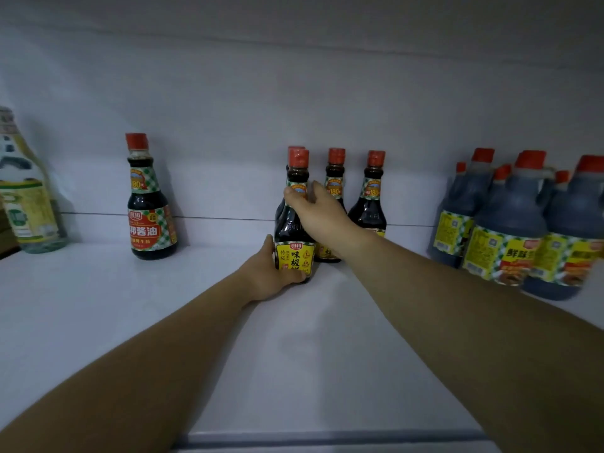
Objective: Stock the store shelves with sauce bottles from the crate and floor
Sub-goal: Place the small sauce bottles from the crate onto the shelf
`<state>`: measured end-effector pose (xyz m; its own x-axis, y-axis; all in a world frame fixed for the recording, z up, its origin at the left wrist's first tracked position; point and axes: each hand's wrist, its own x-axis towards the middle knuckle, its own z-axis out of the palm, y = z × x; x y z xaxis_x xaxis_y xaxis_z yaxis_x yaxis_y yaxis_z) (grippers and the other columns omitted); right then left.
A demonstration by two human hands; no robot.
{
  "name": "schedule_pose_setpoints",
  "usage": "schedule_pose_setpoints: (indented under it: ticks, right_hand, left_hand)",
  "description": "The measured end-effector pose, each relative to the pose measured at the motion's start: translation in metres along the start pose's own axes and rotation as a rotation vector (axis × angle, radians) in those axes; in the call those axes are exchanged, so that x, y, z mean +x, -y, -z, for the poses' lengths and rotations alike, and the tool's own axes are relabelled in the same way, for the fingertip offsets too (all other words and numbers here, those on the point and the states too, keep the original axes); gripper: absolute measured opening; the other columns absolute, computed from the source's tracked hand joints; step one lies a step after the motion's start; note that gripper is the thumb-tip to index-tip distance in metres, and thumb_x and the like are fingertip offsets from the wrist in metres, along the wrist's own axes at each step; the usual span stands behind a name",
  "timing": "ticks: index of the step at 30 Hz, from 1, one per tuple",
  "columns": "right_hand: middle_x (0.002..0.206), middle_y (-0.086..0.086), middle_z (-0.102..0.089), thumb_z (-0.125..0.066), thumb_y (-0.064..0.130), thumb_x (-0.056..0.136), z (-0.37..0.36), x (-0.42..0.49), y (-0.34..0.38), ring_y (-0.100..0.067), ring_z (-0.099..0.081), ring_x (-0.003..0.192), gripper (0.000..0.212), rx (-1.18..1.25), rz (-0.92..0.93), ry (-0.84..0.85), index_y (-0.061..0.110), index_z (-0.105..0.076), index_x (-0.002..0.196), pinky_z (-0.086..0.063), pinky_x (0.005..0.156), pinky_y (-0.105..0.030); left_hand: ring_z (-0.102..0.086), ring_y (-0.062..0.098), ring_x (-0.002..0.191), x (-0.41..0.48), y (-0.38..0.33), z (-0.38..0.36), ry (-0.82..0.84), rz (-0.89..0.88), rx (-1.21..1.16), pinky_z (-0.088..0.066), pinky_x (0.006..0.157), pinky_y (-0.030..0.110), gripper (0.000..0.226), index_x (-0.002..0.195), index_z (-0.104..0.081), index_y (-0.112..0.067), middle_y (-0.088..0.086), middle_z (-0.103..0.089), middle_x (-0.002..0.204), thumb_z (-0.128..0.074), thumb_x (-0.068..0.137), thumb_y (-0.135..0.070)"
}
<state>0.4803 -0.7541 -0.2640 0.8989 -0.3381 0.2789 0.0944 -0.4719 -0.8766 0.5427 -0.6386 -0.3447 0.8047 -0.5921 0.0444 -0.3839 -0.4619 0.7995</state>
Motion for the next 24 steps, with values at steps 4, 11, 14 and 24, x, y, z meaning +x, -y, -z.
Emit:
schedule_pose_setpoints:
  ticks: [4, 11, 14, 24]
  right_hand:
    - [0.143, 0.003, -0.047, -0.047, 0.051, 0.096, 0.027, -0.037, 0.012, -0.015, -0.046, 0.128, 0.059, -0.174, -0.009, 0.022, 0.020, -0.037, 0.146, -0.033, 0.092, -0.025]
    - [0.141, -0.007, -0.048, -0.043, 0.051, 0.098, 0.068, -0.119, 0.042, -0.023, -0.049, 0.118, 0.059, -0.431, -0.081, -0.020, 0.012, -0.041, 0.142, -0.040, 0.089, -0.030]
    - [0.154, -0.006, -0.035, -0.042, 0.057, 0.095, 0.081, -0.157, 0.048, -0.025, -0.038, 0.136, 0.071, -0.488, -0.112, -0.047, 0.014, -0.030, 0.151, -0.034, 0.103, -0.033]
    - [0.152, -0.008, -0.039, -0.044, 0.052, 0.098, 0.167, -0.330, 0.053, -0.028, -0.042, 0.133, 0.062, -0.601, -0.363, -0.338, 0.015, -0.037, 0.146, -0.035, 0.103, -0.034]
  left_hand:
    - [-0.040, 0.023, 0.134, -0.031, -0.023, 0.014, 0.037, 0.115, 0.135, -0.032, 0.099, 0.025, 0.115, 0.152, 0.007, -0.024, 0.004, -0.038, 0.150, -0.073, 0.074, -0.051]
    - [-0.032, 0.021, 0.137, -0.113, -0.078, 0.015, 0.166, -0.011, 0.325, -0.028, 0.101, 0.023, 0.081, 0.152, -0.013, -0.018, 0.005, -0.028, 0.154, -0.062, 0.090, -0.035]
    - [-0.023, 0.022, 0.143, -0.145, -0.094, 0.002, 0.229, -0.064, 0.407, -0.024, 0.110, 0.028, 0.090, 0.153, -0.008, -0.018, 0.003, -0.016, 0.159, -0.061, 0.087, -0.048]
    - [-0.023, 0.021, 0.144, -0.225, -0.182, -0.093, 0.422, -0.466, 0.479, -0.022, 0.112, 0.030, 0.083, 0.152, -0.014, -0.019, 0.000, -0.017, 0.159, -0.058, 0.088, -0.049]
